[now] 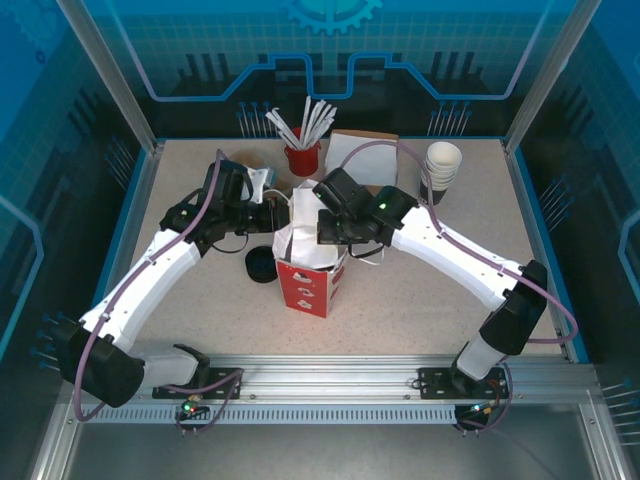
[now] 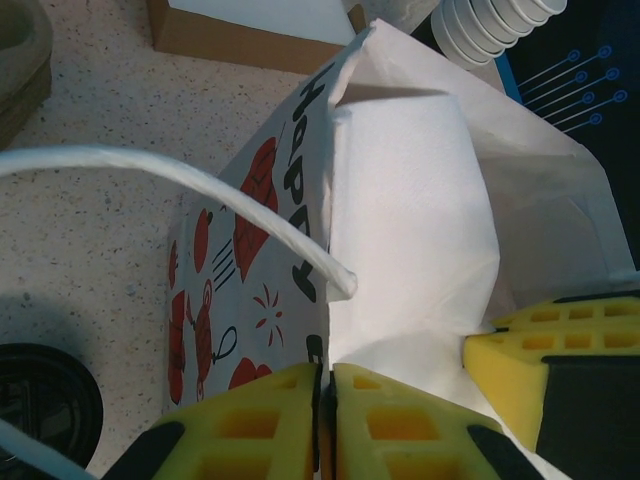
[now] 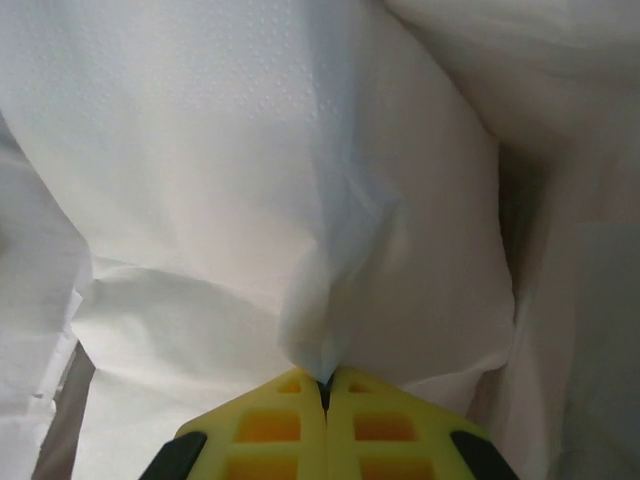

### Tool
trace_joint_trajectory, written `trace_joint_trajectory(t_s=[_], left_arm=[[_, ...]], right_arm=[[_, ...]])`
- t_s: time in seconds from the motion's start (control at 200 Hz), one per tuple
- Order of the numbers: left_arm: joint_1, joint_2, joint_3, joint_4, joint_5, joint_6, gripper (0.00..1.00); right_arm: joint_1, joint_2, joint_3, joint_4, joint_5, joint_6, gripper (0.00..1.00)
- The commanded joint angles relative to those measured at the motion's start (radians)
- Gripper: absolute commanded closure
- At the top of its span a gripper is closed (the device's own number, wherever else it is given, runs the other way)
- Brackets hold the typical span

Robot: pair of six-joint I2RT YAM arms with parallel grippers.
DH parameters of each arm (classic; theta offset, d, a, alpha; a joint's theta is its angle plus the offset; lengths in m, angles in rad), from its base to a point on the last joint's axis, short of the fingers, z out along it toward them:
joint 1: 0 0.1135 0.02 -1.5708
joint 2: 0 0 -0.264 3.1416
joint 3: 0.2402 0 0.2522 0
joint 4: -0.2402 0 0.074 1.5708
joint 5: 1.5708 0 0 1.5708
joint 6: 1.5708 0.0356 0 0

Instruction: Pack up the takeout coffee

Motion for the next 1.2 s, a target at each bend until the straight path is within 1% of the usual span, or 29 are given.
trace_joint_trajectory(t_s=[0.0, 0.22, 0.33, 0.375, 0.4, 0.54, 0.58, 0.64, 0.83, 1.006, 1.196], left_arm=[[0.004, 0.005, -0.026, 0.026, 0.034, -0.028, 0.87], [0.004, 0.012, -0.036, 0.041, 0.040, -0.038, 0.88], [0.004, 0.014, -0.041, 0.056, 0.049, -0.053, 0.88], [0.004, 0.015, -0.040, 0.057, 0.051, -0.056, 0.88], [0.004, 0.015, -0.040, 0.057, 0.051, -0.056, 0.88], [0.003, 0.013, -0.035, 0.058, 0.051, -0.063, 0.89], [0.001, 0.013, -0.035, 0.058, 0.051, -0.064, 0.89], [0.000, 0.015, -0.033, 0.058, 0.050, -0.063, 0.88], [-0.005, 0.024, -0.032, 0.063, 0.050, -0.063, 0.88], [-0.006, 0.025, -0.037, 0.069, 0.049, -0.071, 0.88], [-0.014, 0.035, -0.036, 0.091, 0.043, -0.111, 0.89]], right_arm=[[0.017, 0.028, 0.038, -0.076, 0.051, -0.018, 1.00], [0.024, 0.057, 0.047, -0.075, 0.044, -0.025, 1.00], [0.024, 0.074, 0.082, -0.084, 0.030, -0.048, 1.00], [0.021, 0.080, 0.103, -0.091, 0.019, -0.058, 0.93], [0.020, 0.082, 0.116, -0.093, 0.012, -0.065, 0.87], [0.015, 0.079, 0.193, -0.111, 0.007, -0.104, 0.69], [0.011, 0.078, 0.218, -0.123, 0.009, -0.113, 0.66], [0.004, 0.076, 0.256, -0.139, 0.004, -0.124, 0.63], [-0.025, 0.067, 0.320, -0.156, -0.013, -0.151, 0.62], [-0.035, 0.062, 0.347, -0.144, -0.060, -0.192, 0.62], [-0.078, 0.044, 0.376, -0.140, -0.124, -0.228, 0.64]])
